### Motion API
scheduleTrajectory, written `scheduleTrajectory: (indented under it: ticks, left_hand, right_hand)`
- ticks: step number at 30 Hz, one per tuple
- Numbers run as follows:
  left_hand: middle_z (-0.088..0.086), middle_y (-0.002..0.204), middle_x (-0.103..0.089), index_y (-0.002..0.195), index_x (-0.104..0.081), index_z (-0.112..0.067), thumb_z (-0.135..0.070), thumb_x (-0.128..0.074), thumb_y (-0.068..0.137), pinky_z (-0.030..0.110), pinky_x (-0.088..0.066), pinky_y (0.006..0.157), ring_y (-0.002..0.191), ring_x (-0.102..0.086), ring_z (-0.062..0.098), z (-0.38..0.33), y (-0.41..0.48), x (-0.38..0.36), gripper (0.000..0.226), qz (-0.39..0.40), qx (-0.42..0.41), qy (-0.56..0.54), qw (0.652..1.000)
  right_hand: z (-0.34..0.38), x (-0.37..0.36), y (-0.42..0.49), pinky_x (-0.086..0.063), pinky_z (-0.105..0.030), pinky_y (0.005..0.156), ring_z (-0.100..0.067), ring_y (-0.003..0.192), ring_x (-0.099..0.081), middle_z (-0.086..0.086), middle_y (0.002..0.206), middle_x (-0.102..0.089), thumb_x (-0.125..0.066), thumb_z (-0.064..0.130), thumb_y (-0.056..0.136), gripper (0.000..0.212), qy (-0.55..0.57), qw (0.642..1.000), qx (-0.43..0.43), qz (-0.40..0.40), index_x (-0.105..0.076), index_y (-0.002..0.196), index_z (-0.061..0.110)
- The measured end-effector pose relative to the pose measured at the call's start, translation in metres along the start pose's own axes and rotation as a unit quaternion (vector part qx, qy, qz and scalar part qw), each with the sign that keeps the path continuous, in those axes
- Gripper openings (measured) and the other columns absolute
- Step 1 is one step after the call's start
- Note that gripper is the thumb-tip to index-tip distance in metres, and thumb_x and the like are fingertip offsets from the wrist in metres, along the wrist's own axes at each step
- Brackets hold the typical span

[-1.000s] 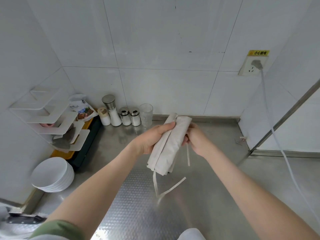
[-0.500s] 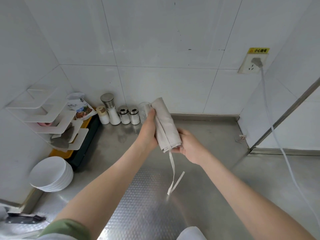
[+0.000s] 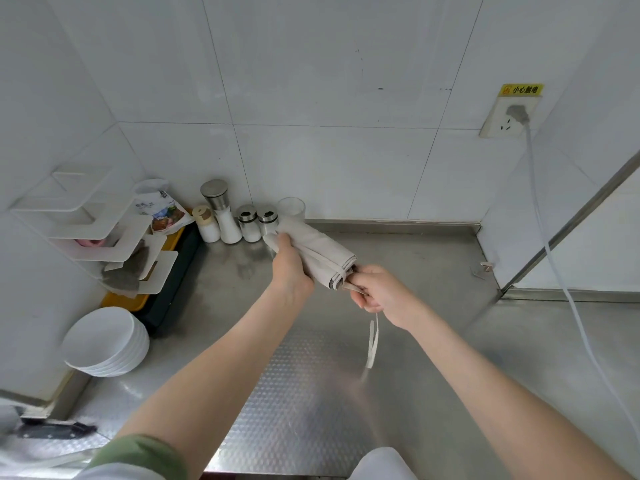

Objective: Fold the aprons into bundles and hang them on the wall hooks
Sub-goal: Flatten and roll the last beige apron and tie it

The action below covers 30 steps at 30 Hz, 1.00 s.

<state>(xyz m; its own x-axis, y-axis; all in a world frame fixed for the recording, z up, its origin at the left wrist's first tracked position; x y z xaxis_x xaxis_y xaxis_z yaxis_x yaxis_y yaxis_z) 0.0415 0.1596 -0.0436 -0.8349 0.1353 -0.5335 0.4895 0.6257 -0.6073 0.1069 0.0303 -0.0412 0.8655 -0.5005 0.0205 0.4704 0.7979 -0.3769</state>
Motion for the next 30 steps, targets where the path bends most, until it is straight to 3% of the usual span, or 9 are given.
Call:
scheduleTrajectory:
  ticks: [4,7,10,15,18,21,23,25,30]
  left_hand:
    - [0.004,0.105,-0.065,0.112,-0.053,-0.011,-0.040,-0.048,0.099,0.038,-0.051,0.085,0.094,-0.063,0.021,-0.010,0.007,0.006,0.032,-0.009,-0.005,-0.026,1.000]
    - [0.009,0.124,-0.063,0.118,-0.053,-0.009,-0.033,-0.048,0.101,0.040,-0.050,0.089,0.106,-0.062,0.023,-0.011,0.013,0.010,0.030,-0.004,-0.006,-0.017,1.000]
    - [0.011,0.129,-0.061,0.130,-0.052,-0.005,-0.034,-0.045,0.102,0.042,-0.048,0.088,0.115,-0.060,0.025,-0.007,0.009,0.008,0.041,0.042,0.018,-0.013,0.999]
    - [0.009,0.085,-0.072,0.108,-0.062,-0.004,-0.043,-0.041,0.101,0.050,-0.045,0.102,0.081,-0.068,0.023,-0.004,-0.002,0.003,0.045,0.144,0.082,0.001,0.986]
    - [0.009,0.079,-0.071,0.099,-0.062,-0.004,-0.049,-0.040,0.099,0.046,-0.058,0.068,0.067,-0.071,0.028,-0.003,-0.020,-0.004,0.051,0.199,0.105,0.049,0.973]
    - [0.015,0.104,-0.072,0.114,-0.062,-0.001,-0.055,-0.032,0.098,0.041,-0.054,0.080,0.091,-0.072,0.025,-0.002,-0.029,-0.007,0.064,0.246,0.080,0.185,0.948]
    - [0.010,0.119,-0.068,0.130,-0.055,-0.005,-0.054,-0.027,0.099,0.033,-0.055,0.083,0.106,-0.067,0.019,-0.001,-0.030,-0.009,0.065,0.276,0.053,0.245,0.928]
    - [0.004,0.116,-0.069,0.130,-0.055,-0.010,-0.051,-0.024,0.100,0.027,-0.057,0.078,0.104,-0.067,0.014,0.001,-0.033,-0.009,0.060,0.282,0.048,0.266,0.921]
    - [0.010,0.130,-0.062,0.132,-0.054,-0.010,-0.056,-0.021,0.099,0.038,-0.050,0.096,0.117,-0.061,0.021,0.004,-0.026,-0.005,0.066,0.281,0.044,0.220,0.933]
  right_hand:
    - [0.003,0.008,-0.004,-0.013,-0.017,0.039,-0.006,0.041,-0.021,-0.004,0.056,-0.046,-0.054,0.028,0.093,0.019,-0.038,0.997,0.033,0.058,-0.060,0.086,0.011]
    - [0.006,0.013,-0.003,-0.025,-0.013,0.046,-0.004,0.050,-0.032,0.004,0.074,-0.061,-0.062,0.017,0.092,0.011,-0.144,0.987,0.053,0.049,-0.065,0.100,0.010]
    - [0.012,0.020,-0.003,-0.022,-0.017,0.049,-0.003,0.047,-0.032,0.005,0.059,-0.047,-0.057,0.016,0.096,0.009,-0.130,0.989,0.065,0.028,-0.065,0.095,0.013]
    - [0.011,0.022,-0.003,-0.026,-0.020,0.048,-0.011,0.053,-0.036,-0.008,0.071,-0.059,-0.050,0.029,0.096,0.027,-0.015,0.995,0.071,0.070,-0.064,0.108,0.008]
    - [0.011,0.019,0.000,-0.041,-0.029,0.065,-0.018,0.069,-0.053,-0.008,0.083,-0.063,-0.046,0.048,0.088,0.053,0.018,0.996,0.061,0.070,-0.058,0.114,0.004]
    - [0.012,0.021,0.004,-0.043,-0.039,0.088,-0.021,0.092,-0.058,-0.006,0.098,-0.065,-0.043,0.061,0.083,0.062,0.030,0.998,0.051,0.033,-0.060,0.114,0.010]
    - [0.013,0.023,0.006,-0.042,-0.044,0.098,-0.019,0.100,-0.059,-0.002,0.103,-0.067,-0.049,0.059,0.087,0.054,0.040,0.997,0.061,0.008,-0.061,0.113,0.013]
    - [0.014,0.025,0.008,-0.042,-0.046,0.100,-0.017,0.103,-0.060,0.002,0.106,-0.067,-0.050,0.045,0.095,0.037,0.043,0.995,0.083,-0.020,-0.061,0.115,0.017]
    - [0.023,0.019,0.005,-0.049,-0.031,0.075,-0.014,0.086,-0.060,-0.001,0.101,-0.065,-0.045,0.016,0.100,0.024,0.102,0.986,0.130,-0.010,-0.059,0.119,0.019]
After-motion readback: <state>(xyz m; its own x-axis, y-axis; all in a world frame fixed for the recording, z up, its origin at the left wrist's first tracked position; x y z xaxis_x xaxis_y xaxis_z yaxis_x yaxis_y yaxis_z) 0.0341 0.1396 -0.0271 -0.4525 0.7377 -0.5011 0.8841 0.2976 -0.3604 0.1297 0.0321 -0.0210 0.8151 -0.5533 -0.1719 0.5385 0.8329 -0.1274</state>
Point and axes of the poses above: each hand's wrist, its own y-axis towards the middle knuckle, its own x-axis out of the back of the hand, z = x × y, the point moved 3 cm from there along y, towards the middle knuckle
